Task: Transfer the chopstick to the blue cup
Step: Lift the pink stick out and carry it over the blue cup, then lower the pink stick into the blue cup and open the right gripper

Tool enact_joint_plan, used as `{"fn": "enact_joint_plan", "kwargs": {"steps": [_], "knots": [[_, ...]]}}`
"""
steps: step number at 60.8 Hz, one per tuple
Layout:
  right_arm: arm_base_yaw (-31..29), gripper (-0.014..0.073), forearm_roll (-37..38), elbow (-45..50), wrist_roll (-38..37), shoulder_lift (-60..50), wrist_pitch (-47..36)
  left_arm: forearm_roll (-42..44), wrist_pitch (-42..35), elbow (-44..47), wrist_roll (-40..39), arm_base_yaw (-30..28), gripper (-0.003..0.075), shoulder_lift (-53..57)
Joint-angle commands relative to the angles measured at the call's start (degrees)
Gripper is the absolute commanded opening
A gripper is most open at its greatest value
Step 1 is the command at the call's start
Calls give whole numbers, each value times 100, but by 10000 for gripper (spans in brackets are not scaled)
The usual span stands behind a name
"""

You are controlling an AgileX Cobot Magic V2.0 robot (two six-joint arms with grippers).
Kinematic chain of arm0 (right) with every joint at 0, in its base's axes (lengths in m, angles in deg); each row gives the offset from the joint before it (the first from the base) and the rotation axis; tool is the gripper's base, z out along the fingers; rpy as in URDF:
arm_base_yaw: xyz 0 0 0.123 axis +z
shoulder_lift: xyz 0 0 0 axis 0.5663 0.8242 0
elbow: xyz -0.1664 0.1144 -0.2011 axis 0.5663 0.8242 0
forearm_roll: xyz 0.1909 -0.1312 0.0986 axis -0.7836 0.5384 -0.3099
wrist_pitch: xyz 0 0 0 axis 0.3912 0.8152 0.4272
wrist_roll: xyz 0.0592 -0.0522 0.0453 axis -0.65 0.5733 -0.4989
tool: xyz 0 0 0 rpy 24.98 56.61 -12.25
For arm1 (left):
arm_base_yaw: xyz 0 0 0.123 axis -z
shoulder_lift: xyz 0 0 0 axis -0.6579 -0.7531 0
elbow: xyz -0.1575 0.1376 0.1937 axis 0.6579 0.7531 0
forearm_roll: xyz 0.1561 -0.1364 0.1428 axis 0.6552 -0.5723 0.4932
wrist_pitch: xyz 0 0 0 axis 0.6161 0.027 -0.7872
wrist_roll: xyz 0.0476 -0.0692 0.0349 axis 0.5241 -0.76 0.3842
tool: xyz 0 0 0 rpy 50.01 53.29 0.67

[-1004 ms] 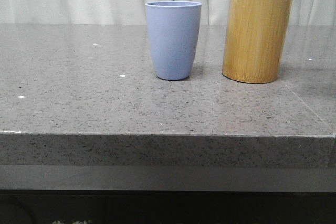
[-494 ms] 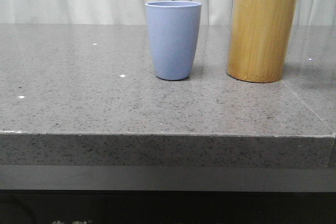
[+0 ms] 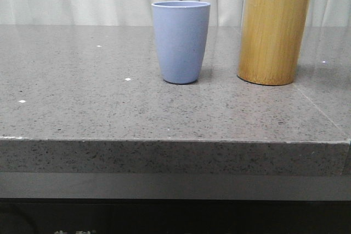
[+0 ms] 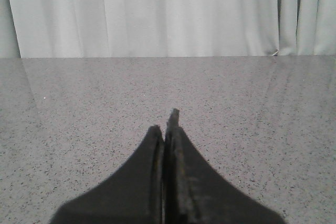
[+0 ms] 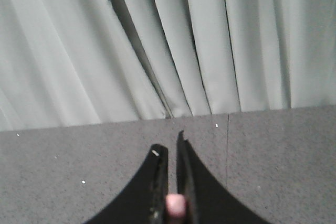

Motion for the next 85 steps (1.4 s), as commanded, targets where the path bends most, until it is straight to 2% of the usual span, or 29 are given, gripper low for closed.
{"fn": "enact_joint_plan", "kwargs": {"steps": [1, 19, 45, 55, 68, 79, 85], "knots": [[126, -29, 62, -465, -75, -117, -445, -45, -482, -130, -53, -3, -19, -63], [335, -29, 387, -1758, -70, -117, 1343, -45, -482, -130, -53, -3, -19, -63], [335, -29, 652, -3164, -70, -117, 2716, -45, -482, -130, -53, -3, -19, -63], [459, -29, 652, -3283, -70, -98, 2822, -45, -482, -130, -53, -3, -19, -63], [1136, -29, 680, -3283, -59, 273, 2759, -45, -482, -130, -53, -3, -19, -63], [1674, -29, 1058, -3283, -59, 832, 2499, -45, -482, -130, -53, -3, -19, -63], [1764, -29, 1239, -3283, -59, 1061, 2443, -45, -482, -130, -53, -3, -19, -63]]}}
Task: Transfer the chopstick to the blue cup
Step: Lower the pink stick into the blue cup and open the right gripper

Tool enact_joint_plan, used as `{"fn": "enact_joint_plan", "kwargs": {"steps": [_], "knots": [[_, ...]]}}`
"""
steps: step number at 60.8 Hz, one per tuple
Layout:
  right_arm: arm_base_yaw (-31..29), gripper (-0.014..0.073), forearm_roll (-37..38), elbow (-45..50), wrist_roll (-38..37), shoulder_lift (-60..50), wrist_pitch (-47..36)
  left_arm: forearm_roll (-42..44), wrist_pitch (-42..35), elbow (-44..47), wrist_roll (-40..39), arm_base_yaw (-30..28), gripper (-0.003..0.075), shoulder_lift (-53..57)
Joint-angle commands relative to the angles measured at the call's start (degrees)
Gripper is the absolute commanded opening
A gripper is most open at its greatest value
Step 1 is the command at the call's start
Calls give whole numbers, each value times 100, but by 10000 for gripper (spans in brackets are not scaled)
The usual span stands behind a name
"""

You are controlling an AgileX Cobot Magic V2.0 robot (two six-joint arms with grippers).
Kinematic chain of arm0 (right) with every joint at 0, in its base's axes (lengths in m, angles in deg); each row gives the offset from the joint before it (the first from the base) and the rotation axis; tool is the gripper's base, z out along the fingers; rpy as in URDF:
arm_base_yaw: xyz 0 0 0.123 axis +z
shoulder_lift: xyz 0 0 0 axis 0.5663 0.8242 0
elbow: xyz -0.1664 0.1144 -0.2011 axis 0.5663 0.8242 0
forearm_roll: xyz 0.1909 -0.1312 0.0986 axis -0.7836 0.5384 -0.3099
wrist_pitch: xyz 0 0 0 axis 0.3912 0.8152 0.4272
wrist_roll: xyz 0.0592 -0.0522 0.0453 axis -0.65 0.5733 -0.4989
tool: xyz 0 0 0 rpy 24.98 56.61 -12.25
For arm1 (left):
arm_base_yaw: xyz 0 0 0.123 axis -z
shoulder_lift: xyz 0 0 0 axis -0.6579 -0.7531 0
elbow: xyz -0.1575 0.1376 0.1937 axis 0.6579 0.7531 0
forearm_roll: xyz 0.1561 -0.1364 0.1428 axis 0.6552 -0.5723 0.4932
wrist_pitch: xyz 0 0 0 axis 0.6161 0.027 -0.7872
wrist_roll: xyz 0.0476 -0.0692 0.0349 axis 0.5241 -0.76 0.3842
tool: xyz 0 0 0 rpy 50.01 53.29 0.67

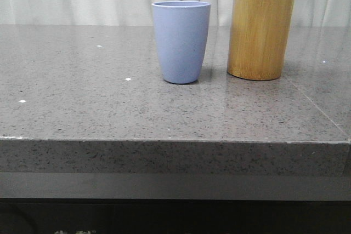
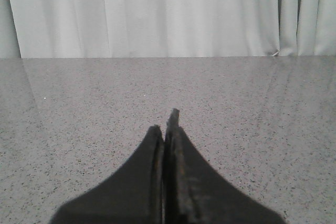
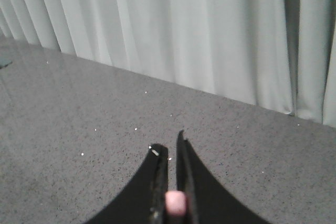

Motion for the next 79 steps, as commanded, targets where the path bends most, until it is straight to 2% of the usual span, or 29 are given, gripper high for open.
{"fn": "enact_joint_plan", "kwargs": {"steps": [1, 22, 43, 49, 59, 71, 79], "knots": [[59, -29, 229, -202, 11, 10, -589, -45, -473, -130, -53, -3, -19, -63], [53, -15, 307, -202, 11, 741, -627, -45, -473, -130, -53, -3, -19, -63], [53, 219, 307, -202, 11, 806, -614, -45, -473, -130, -53, -3, -19, -63], [53, 253, 307, -202, 11, 806, -614, -45, -473, -130, -53, -3, -19, -63], [53, 257, 307, -202, 11, 806, -627, -45, -473, -130, -53, -3, -19, -63], [53, 367, 307, -202, 11, 801, -644, -45, -473, -130, -53, -3, -19, -63], [53, 377, 307, -202, 11, 801, -652, -45, -473, -130, -53, -3, -19, -63]]}}
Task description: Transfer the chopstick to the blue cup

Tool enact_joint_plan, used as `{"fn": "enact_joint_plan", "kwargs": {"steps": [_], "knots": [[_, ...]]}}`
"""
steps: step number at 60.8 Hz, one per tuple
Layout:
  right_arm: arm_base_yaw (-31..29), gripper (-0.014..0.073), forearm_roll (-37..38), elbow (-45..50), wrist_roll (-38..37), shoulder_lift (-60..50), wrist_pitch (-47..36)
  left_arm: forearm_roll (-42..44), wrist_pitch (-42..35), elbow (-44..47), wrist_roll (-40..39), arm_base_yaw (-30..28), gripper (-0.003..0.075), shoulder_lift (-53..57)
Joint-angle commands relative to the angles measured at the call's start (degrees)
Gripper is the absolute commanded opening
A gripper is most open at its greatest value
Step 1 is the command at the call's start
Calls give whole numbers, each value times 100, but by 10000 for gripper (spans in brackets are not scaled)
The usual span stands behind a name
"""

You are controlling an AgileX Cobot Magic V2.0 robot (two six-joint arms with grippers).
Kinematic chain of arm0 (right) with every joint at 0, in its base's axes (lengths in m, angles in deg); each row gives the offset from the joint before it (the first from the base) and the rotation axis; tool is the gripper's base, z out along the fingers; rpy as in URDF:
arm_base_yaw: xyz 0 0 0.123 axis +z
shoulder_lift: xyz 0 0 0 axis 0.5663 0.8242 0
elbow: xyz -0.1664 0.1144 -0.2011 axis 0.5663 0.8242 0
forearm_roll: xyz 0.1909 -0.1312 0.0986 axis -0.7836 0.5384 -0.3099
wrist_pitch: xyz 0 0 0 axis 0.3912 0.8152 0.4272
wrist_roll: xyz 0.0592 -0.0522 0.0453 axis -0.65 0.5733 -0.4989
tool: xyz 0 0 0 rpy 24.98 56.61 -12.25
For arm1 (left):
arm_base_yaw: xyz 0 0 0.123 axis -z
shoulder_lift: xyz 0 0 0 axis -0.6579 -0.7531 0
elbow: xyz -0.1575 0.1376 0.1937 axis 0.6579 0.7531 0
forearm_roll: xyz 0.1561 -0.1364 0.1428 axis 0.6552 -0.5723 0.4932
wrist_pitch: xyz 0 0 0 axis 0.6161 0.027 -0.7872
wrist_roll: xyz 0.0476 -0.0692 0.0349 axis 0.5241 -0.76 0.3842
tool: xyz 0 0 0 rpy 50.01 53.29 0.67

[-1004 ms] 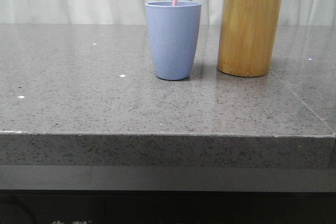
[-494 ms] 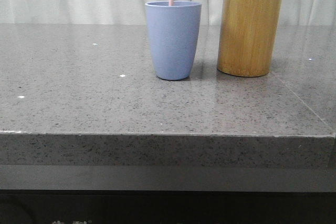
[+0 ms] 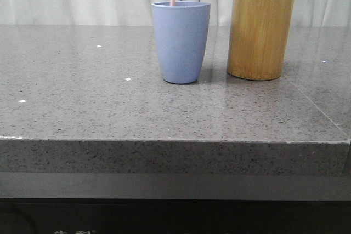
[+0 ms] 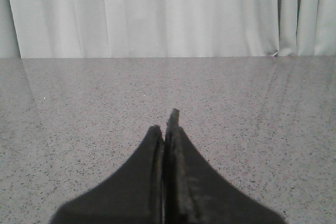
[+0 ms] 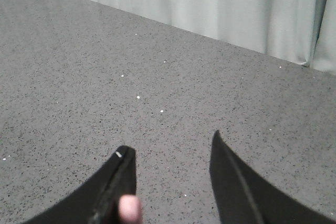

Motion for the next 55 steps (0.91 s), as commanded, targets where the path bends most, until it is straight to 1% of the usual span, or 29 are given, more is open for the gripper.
{"fn": "enact_joint_plan", "kwargs": {"steps": [1, 12, 21, 25, 33, 43, 55], "knots": [[2, 377, 70, -202, 11, -247, -510, -45, -473, -130, -50, -3, -19, -63], [2, 380, 70, -202, 11, -247, -509, -45, -473, -130, -50, -3, -19, -63], [2, 438, 70, -202, 11, -247, -503, -45, -473, -130, -50, -3, -19, -63], [2, 450, 70, -202, 11, -247, -503, -45, -473, -130, -50, -3, -19, -63], [2, 449, 79, -202, 11, -247, -580, -45, -473, -130, -50, -3, -19, -63], [2, 449, 203, -207, 11, -321, -991, -45, -473, -130, -50, -3, -19, -63], [2, 449, 576, -607, 11, -419, -781, -45, -473, -130, -50, -3, -19, -63]]}}
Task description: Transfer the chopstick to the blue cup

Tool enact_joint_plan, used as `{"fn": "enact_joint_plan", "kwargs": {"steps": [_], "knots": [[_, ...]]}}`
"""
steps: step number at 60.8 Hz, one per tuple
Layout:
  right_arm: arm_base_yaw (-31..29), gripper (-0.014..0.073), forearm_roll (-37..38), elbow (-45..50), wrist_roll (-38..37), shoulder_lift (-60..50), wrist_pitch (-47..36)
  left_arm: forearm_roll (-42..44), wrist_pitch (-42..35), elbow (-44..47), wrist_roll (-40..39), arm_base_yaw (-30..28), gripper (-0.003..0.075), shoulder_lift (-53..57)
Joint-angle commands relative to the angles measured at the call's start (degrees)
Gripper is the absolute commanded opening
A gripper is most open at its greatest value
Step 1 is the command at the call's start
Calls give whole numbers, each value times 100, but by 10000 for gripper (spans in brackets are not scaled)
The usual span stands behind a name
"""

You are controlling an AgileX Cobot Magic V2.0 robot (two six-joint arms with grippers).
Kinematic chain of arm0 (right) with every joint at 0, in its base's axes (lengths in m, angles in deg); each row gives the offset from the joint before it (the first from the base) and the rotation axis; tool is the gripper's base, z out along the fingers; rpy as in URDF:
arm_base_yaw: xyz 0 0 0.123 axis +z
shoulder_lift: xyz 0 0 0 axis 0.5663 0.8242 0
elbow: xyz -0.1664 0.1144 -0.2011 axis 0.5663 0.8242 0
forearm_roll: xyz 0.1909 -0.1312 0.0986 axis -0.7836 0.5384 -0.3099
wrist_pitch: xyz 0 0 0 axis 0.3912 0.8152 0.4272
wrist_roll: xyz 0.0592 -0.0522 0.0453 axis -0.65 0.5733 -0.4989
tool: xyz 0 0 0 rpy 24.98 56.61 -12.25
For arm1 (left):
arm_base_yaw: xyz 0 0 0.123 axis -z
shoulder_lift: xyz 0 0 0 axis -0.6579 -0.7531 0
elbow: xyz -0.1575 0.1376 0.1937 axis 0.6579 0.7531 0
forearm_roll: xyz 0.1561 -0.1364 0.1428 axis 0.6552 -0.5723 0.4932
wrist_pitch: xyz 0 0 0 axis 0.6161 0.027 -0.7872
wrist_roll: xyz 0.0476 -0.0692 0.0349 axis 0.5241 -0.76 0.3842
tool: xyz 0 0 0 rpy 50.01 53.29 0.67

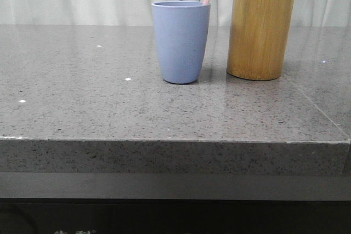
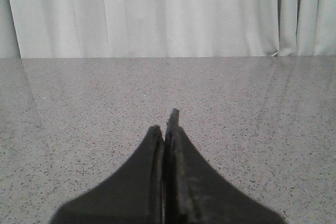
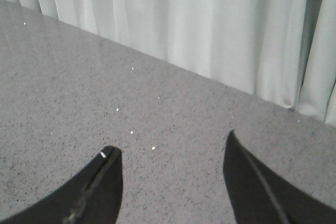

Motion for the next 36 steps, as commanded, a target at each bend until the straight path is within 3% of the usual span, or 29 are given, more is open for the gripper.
{"fn": "enact_joint_plan", "kwargs": {"steps": [1, 17, 22, 36], "knots": [[2, 449, 180, -419, 13, -345, -368, -45, -473, -130, -50, -3, -19, -63], [2, 427, 180, -642, 13, -499, 86, -45, -473, -130, -50, -3, -19, -63], [2, 352, 180, -642, 13, -551, 227, -45, -473, -130, -50, -3, -19, -63], [-29, 28, 180, -642, 13, -836, 549, -45, -473, -130, -50, -3, -19, -63]]}}
